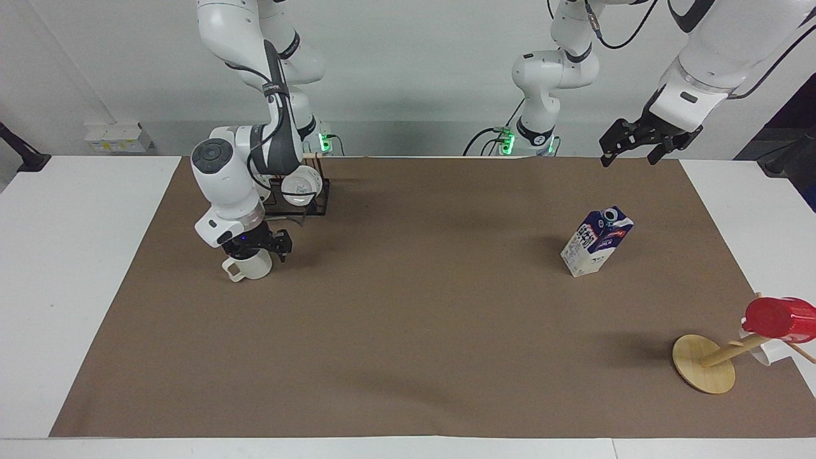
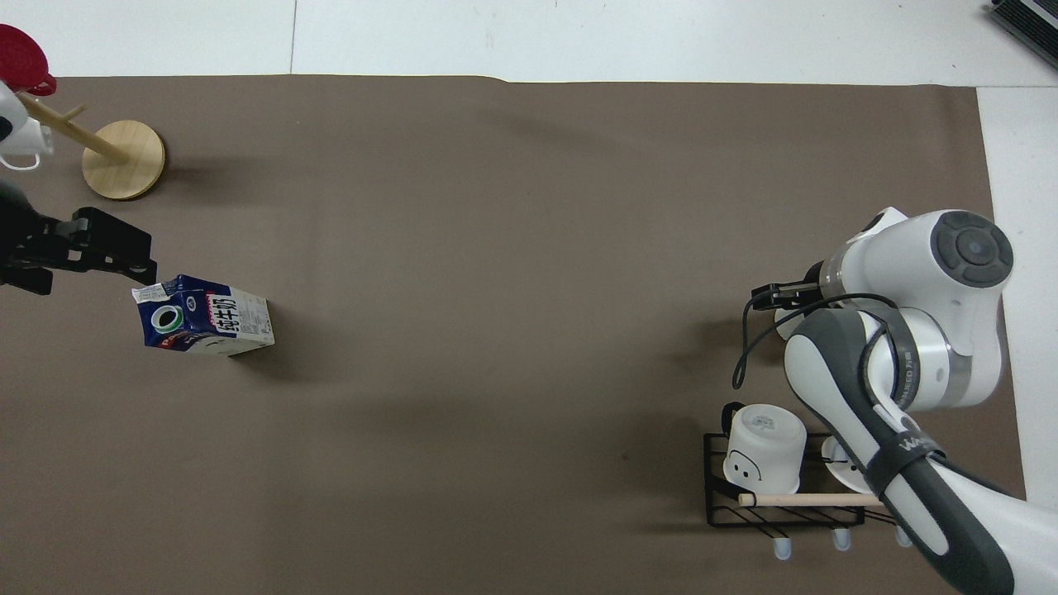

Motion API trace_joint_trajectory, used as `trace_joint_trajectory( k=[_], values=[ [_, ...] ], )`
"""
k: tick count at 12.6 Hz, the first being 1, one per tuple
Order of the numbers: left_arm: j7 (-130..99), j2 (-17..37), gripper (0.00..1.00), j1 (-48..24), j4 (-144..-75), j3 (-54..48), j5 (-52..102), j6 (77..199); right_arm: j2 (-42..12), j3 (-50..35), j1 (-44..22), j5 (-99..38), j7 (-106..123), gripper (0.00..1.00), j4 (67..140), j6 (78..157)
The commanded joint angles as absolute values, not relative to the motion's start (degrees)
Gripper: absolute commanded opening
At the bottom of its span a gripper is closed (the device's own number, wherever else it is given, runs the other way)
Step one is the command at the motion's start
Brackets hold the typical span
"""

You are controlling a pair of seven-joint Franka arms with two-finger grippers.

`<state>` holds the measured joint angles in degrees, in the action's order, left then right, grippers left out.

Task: Place cup and milk on table
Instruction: 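Reach the right gripper down to the dark mug's rim, then grasp the dark mug with the right gripper and lift it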

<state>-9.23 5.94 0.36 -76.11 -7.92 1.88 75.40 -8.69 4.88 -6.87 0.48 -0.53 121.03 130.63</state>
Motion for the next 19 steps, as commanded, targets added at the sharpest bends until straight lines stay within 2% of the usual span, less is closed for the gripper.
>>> trace_joint_trajectory(
  k=[1, 3, 8, 13, 17, 19],
  values=[
    [-9.67, 4.75, 1.0, 0.7, -77.26, -7.82, 2.55, 75.15, -8.35, 4.57, -6.15, -0.35, 1.41, 0.38, 121.9, 131.75],
    [-9.67, 4.75, 1.0, 0.7, -77.26, -7.82, 2.55, 75.15, -8.44, 4.57, -6.41, -0.35, 0.62, 0.0, 121.82, 131.75],
    [-9.67, 4.75, 1.0, 0.7, -77.26, -7.82, 2.55, 75.15, -9.4, 4.57, -6.59, -0.35, -2.89, 0.0, 120.42, 132.01],
    [-9.67, 4.75, 1.0, 0.7, -77.26, -7.82, 2.55, 75.15, -10.11, 4.48, -6.85, -0.26, -16.05, 0.0, 114.97, 131.92],
    [-9.67, 4.75, 1.0, 0.7, -77.26, -7.82, 2.55, 75.15, -10.11, 4.48, -10.45, -0.44, -28.0, 0.0, 109.09, 127.11],
    [-9.67, 4.75, 1.0, 0.7, -77.25, -7.82, 2.55, 75.15, -10.46, 4.48, -14.39, -0.35, -36.61, 0.0, 106.18, 124.29]
  ],
)
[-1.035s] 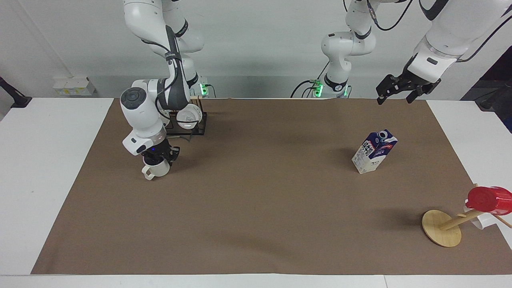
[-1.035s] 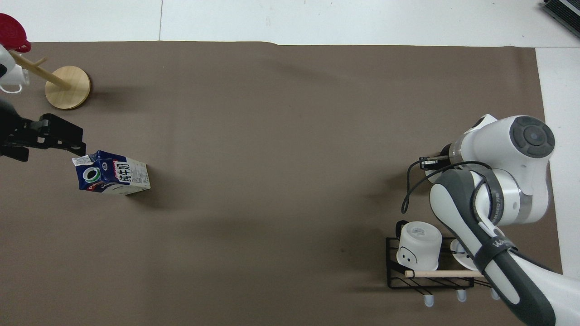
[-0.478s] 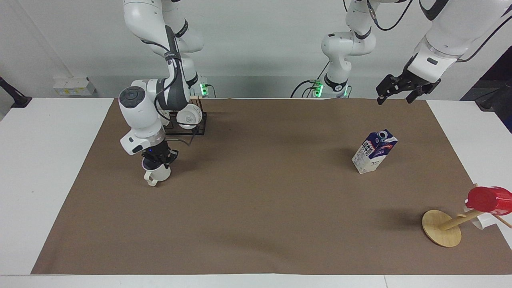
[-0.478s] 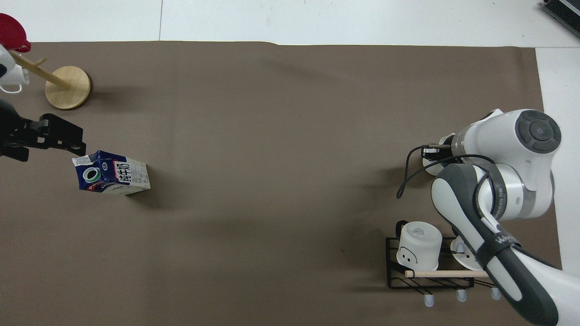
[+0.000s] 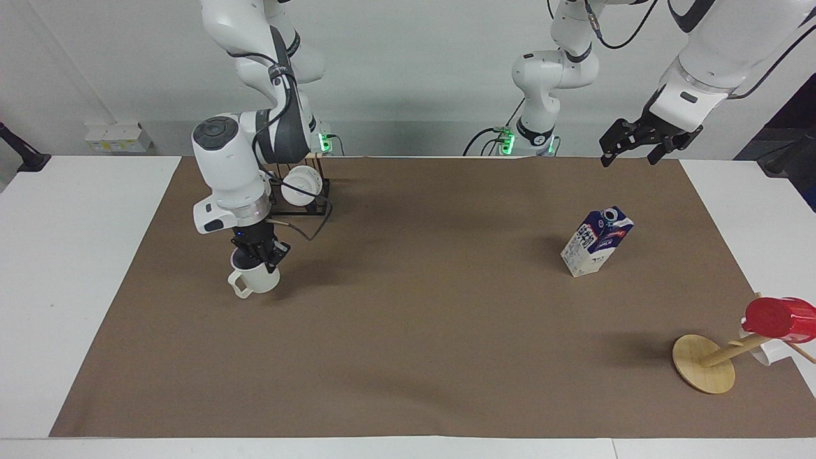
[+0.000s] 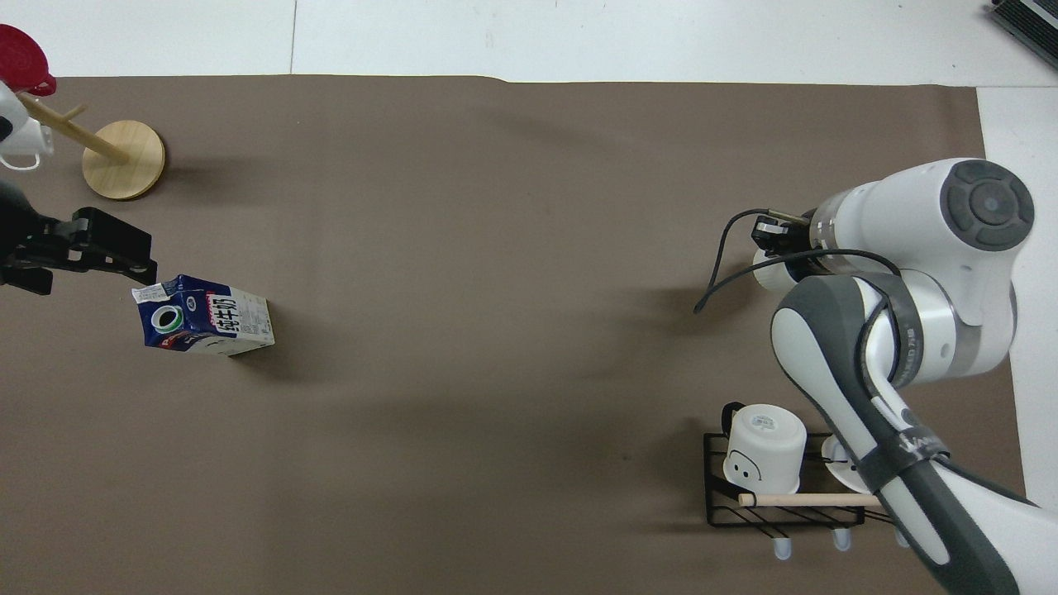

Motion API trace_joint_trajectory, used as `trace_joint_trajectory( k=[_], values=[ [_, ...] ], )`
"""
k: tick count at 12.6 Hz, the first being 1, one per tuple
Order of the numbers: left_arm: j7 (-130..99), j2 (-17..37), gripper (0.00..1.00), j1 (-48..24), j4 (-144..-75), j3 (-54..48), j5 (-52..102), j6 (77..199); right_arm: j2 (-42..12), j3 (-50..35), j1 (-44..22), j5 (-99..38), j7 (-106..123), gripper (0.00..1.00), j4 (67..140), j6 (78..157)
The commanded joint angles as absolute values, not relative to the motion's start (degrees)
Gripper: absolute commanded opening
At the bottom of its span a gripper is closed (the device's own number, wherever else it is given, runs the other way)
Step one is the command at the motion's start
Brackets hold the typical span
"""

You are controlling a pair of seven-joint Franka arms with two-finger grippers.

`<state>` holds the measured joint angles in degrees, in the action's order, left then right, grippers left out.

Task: Place cup and milk on table
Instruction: 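Grasp the dark mug with the right gripper and lift it, then carry the dark mug with the right gripper toward the table center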

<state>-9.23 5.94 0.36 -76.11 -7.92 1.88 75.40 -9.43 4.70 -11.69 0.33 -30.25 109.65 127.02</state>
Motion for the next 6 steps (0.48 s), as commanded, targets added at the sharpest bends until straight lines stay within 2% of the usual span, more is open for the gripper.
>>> trace_joint_trajectory(
  k=[1, 6],
  values=[
    [-9.67, 4.75, 1.0, 0.7, -77.26, -7.82, 2.55, 75.15, -10.81, 4.57, -16.33, -0.35, -39.52, 0.0, 105.74, 124.02],
    [-9.67, 4.75, 1.0, 0.7, -77.26, -7.82, 2.55, 75.15, -13.96, 4.57, -25.12, 0.53, -52.44, 0.0, 102.14, 124.01]
  ],
)
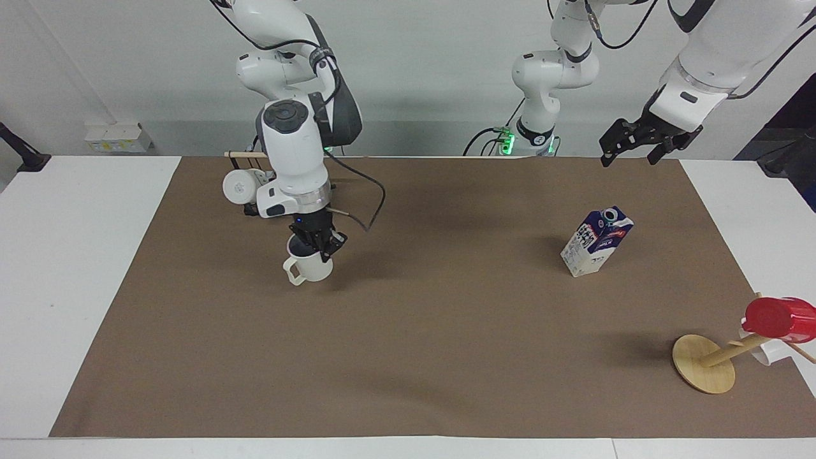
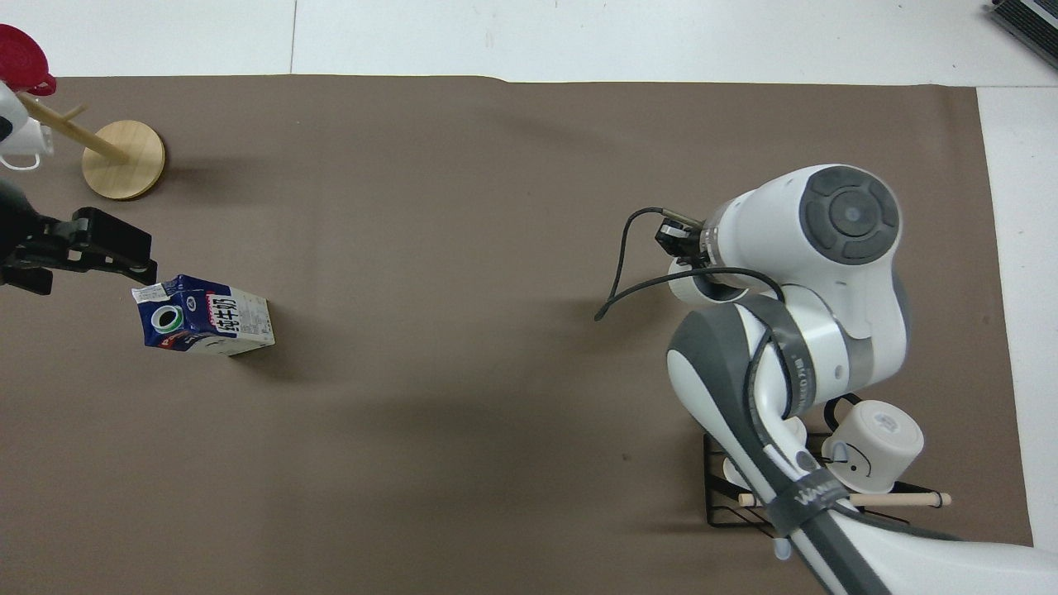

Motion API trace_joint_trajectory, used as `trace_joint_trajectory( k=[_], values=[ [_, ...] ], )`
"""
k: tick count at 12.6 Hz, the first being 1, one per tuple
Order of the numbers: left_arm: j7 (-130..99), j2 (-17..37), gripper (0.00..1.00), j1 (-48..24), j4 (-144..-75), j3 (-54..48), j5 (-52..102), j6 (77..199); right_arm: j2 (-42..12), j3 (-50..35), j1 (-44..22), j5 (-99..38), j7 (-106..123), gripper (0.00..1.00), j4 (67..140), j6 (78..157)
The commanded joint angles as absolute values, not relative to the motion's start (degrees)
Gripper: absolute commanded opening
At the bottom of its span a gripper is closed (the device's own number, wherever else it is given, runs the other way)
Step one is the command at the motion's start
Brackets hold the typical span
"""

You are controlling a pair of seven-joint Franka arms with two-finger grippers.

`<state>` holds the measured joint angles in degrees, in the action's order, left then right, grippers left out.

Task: Place cup and milk on table
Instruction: 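Carry the dark mug with the right gripper toward the table center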

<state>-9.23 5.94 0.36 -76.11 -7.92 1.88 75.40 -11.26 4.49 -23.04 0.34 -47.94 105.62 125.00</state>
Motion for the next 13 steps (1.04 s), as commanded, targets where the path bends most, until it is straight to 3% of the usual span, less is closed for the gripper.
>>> trace_joint_trajectory(
  k=[1, 8, 13],
  values=[
    [-9.67, 4.57, 1.0, 0.7, -77.17, -7.82, 2.55, 74.89, -14.93, 4.57, -26.96, 0.53, -54.82, 0.0, 101.52, 124.1],
    [-9.05, 3.17, 1.0, 1.66, -79.26, -7.73, 1.23, 76.01, -25.92, 4.57, -35.59, 3.07, -73.54, 0.0, 91.33, 124.1],
    [-4.84, -8.94, 1.0, 1.93, -100.41, -7.73, -1.67, 93.03, -28.04, 4.57, -38.67, 3.34, -75.41, 0.0, 91.41, 125.33]
  ],
)
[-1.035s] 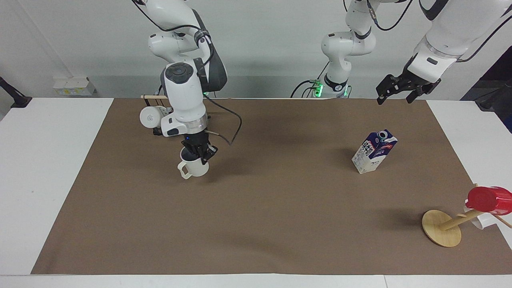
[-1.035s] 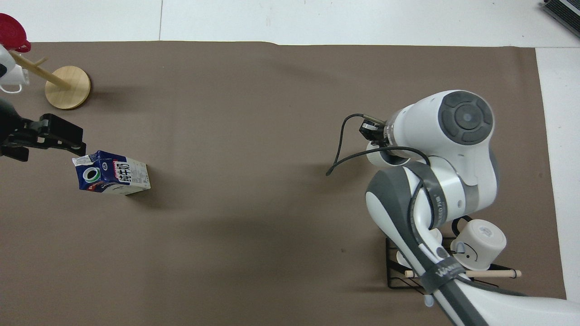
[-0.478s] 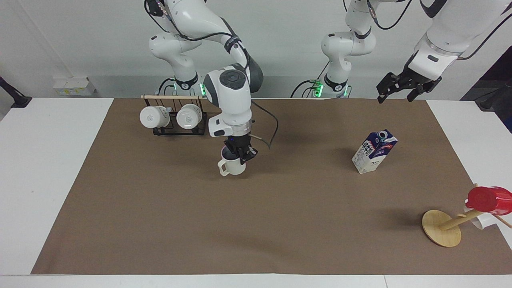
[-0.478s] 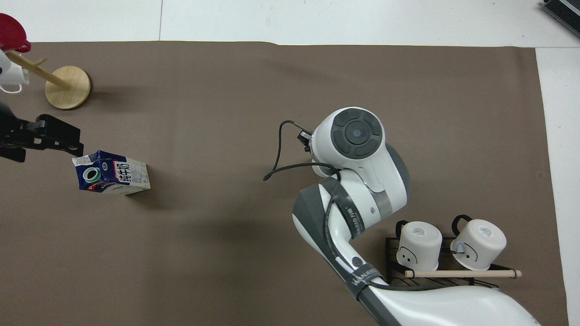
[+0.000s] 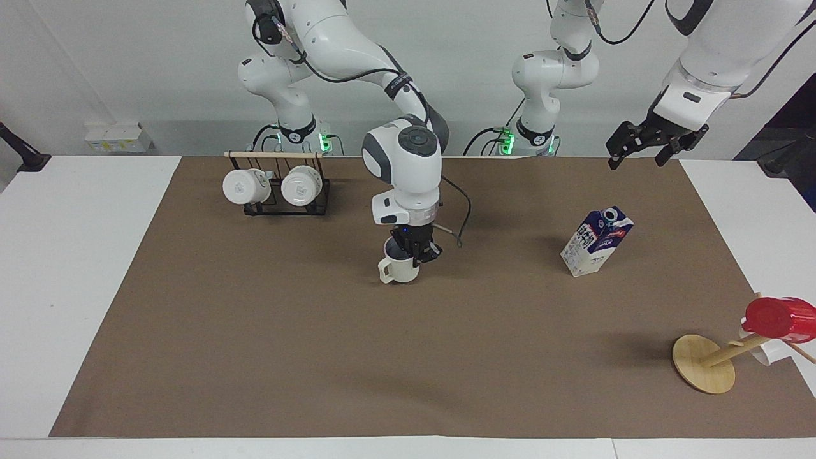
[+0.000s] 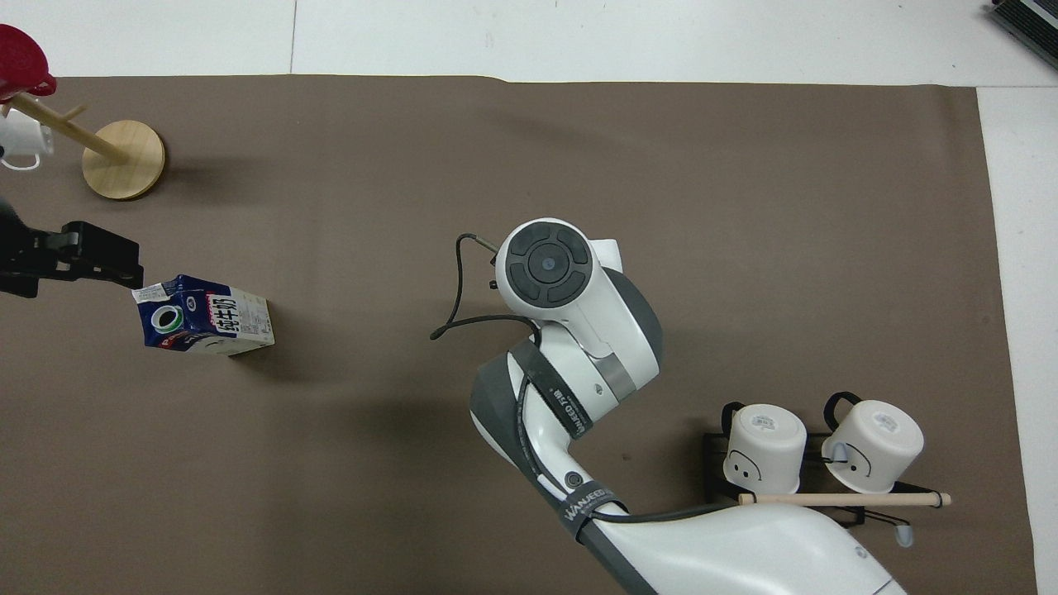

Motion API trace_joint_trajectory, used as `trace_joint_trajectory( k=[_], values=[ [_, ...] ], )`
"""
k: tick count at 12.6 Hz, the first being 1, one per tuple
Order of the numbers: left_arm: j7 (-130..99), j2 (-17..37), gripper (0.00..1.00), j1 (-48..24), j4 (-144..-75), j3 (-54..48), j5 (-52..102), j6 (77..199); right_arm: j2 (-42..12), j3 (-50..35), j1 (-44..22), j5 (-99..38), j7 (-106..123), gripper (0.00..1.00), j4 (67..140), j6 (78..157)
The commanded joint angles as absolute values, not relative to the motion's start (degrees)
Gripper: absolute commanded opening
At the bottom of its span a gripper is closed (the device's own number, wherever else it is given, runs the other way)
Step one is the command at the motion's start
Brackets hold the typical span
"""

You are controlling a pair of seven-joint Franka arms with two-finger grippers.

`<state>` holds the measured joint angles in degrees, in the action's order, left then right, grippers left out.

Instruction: Place cup and milk on table

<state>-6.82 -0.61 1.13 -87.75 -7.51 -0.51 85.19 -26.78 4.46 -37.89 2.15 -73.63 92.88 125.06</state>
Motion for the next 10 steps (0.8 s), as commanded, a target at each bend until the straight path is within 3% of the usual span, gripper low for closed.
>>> trace_joint_trajectory(
  k=[1, 9, 10],
  values=[
    [-3.88, -11.05, 1.0, 2.63, -104.03, -7.73, -1.58, 96.21, -28.04, 4.57, -38.85, 3.25, -75.41, 0.0, 91.49, 125.68],
    [-3.08, -13.8, 1.0, 3.25, -122.16, -7.56, -1.67, 115.38, -29.18, 4.48, -39.73, 3.08, -75.76, 0.0, 91.58, 126.3],
    [-3.08, -13.62, 1.0, 3.86, -123.39, -7.56, -1.67, 117.31, -29.27, 4.57, -39.55, 3.08, -75.67, 0.14, 91.58, 126.3]
  ],
)
